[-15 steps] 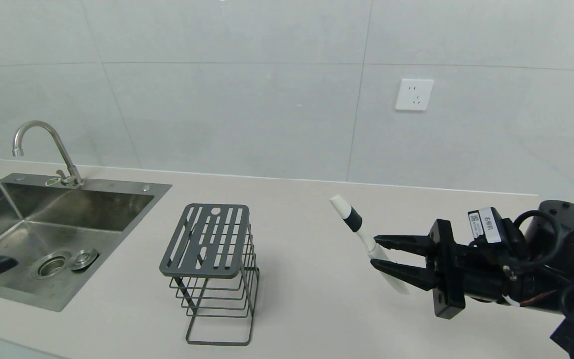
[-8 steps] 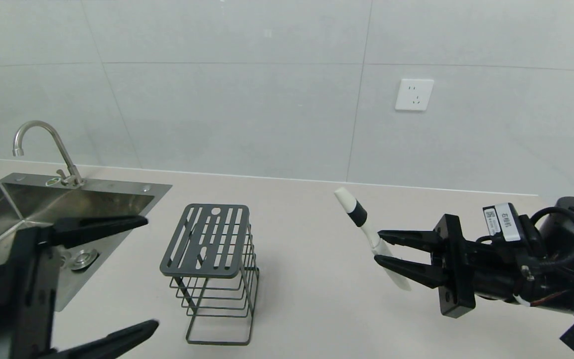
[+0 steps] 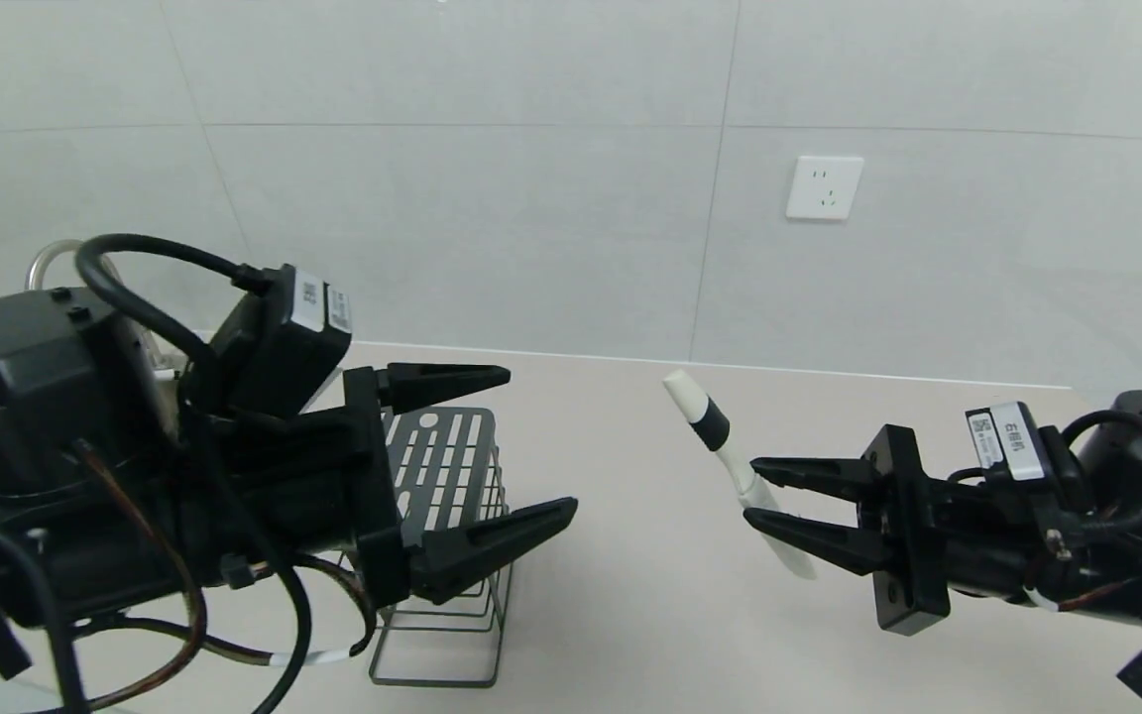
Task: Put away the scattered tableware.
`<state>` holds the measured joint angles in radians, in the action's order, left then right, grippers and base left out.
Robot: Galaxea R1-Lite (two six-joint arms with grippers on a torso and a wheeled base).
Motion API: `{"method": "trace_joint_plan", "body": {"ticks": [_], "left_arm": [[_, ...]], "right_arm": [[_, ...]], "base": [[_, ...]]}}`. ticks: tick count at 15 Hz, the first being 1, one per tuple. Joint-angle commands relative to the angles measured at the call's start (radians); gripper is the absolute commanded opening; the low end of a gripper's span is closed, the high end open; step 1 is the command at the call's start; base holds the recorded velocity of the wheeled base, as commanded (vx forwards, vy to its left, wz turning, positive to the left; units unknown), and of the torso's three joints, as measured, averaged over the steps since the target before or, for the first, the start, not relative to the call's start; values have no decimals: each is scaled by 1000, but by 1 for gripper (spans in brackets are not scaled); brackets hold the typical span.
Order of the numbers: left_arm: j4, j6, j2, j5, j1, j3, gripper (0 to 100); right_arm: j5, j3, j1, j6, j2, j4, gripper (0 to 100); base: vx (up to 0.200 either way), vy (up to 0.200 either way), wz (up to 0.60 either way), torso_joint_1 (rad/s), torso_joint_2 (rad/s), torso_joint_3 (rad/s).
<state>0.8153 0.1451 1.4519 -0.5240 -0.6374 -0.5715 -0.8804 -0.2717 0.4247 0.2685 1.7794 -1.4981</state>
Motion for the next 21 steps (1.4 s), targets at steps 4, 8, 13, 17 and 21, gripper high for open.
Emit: {"method": "trace_joint_plan", "body": {"ticks": [4,8,13,17,21], "left_arm": [[90,-114,123,58,-80,-11,100],[116,-137,165,174,-85,-33,100],[203,-219,271,160,-159,-131,100],[275,-265,352,167,-208,-223,100],[278,-265,384,168,-206,-280,100]], "right_arm": [[0,-24,-6,-23,-28,-10,0],[0,-43,-49,-48,-28,-10,0],[0,-60,-52,-48,-37,-11,0],[0,-73,-61,-48,-38,-11,0],[0,-83,-63,-48,-38,-11,0]], "base": [[0,0,0,0,0,0],[0,0,0,0,0,0],[0,0,0,0,0,0],[0,0,0,0,0,0],[0,0,0,0,0,0]]}}
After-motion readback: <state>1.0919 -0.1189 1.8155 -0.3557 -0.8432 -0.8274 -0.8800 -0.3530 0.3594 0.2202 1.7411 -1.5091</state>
